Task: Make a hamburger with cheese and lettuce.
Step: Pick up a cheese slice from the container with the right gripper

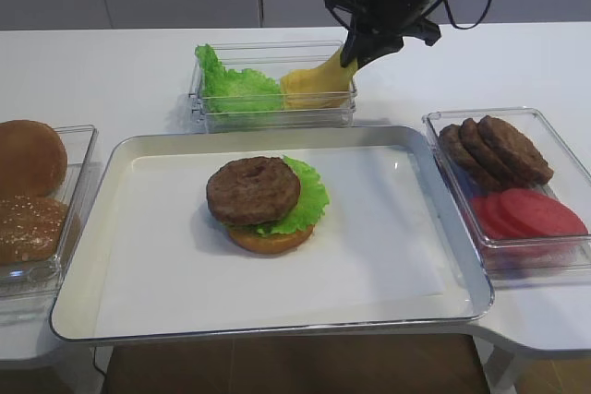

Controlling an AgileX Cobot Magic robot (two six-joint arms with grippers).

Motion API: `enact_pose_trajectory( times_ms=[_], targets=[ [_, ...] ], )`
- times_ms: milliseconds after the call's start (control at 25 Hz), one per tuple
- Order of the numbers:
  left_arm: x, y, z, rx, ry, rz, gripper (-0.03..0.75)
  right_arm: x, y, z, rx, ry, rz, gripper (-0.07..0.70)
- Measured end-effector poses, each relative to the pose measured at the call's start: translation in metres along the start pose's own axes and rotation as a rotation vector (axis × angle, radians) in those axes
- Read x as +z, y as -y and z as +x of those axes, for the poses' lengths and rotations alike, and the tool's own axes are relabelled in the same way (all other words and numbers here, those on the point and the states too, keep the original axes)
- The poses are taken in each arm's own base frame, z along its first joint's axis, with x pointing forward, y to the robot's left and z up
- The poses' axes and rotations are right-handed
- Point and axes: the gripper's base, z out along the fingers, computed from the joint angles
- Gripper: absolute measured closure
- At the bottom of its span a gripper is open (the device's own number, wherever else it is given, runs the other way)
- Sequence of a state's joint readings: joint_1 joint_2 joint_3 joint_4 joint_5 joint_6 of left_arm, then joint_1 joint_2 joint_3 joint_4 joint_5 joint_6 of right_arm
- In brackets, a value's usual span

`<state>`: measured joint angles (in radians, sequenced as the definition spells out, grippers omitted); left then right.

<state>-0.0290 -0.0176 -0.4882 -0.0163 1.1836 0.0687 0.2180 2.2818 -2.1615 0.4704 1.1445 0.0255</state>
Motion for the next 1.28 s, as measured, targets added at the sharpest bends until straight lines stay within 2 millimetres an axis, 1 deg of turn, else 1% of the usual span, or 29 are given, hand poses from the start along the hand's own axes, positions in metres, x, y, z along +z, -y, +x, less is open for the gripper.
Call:
enact_pose_trajectory(
  times_ms=[280, 360, 840, 1040, 1280],
  targets=[
    [0.0, 0.0, 0.0, 0.0, 0.0, 0.0, 0.427, 0.0, 0.0, 0.001, 0.0, -0.01, 0.0, 0.569],
    [0.0, 0.0, 0.0, 0.0, 0.0, 0.0, 0.427, 0.0, 0.0, 0.001, 0.0, -0.01, 0.0, 0.581],
    [0.0, 0.0, 0.0, 0.0, 0.0, 0.0, 0.427, 0.0, -0.001, 0.001, 0.001, -0.016, -0.004, 0.587],
    [0.0, 0.0, 0.0, 0.0, 0.0, 0.0, 0.427, -0.013, -0.008, -0.005, -0.023, 0.019, -0.016, 0.588],
    [0.0, 0.0, 0.0, 0.0, 0.0, 0.0, 0.427, -0.015, -0.009, -0.005, -0.027, 0.005, -0.01, 0.589]
  ],
)
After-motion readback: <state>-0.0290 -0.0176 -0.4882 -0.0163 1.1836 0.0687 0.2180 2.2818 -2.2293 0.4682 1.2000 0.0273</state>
